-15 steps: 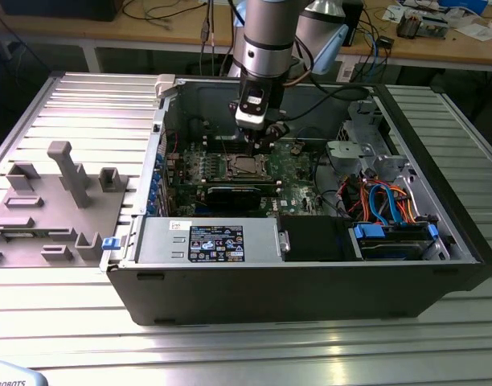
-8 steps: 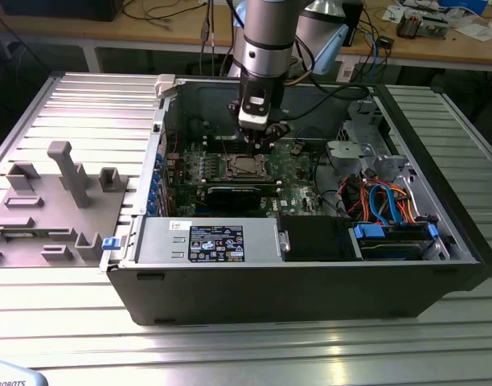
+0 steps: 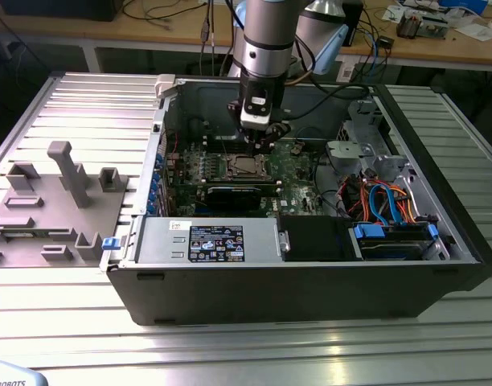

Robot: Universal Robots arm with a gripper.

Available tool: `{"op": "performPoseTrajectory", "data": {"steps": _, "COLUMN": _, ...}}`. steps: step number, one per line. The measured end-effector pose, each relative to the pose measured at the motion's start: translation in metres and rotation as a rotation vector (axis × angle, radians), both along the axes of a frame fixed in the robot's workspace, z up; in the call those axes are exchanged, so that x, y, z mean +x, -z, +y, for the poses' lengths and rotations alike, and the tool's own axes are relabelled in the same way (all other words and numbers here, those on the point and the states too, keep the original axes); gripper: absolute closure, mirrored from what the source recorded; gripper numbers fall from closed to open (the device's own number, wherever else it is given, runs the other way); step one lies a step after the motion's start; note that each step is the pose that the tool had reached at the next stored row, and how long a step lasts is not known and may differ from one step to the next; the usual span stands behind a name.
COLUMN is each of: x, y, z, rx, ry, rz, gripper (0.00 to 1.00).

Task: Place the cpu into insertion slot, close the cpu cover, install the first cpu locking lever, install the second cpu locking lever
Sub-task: 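Install the first cpu locking lever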

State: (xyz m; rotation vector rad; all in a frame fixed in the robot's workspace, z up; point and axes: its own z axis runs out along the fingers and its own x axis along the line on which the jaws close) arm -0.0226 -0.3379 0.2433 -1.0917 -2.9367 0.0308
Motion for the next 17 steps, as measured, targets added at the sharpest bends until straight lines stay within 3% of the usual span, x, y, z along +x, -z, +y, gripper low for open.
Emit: {"op": "performPoseTrajectory", "data": {"steps": 17, "x": 0.0000, "y": 0.0000, "z": 0.0001, "rx": 0.0000, "ry": -0.051, "rz": 0.0000, "gripper": 0.89}}
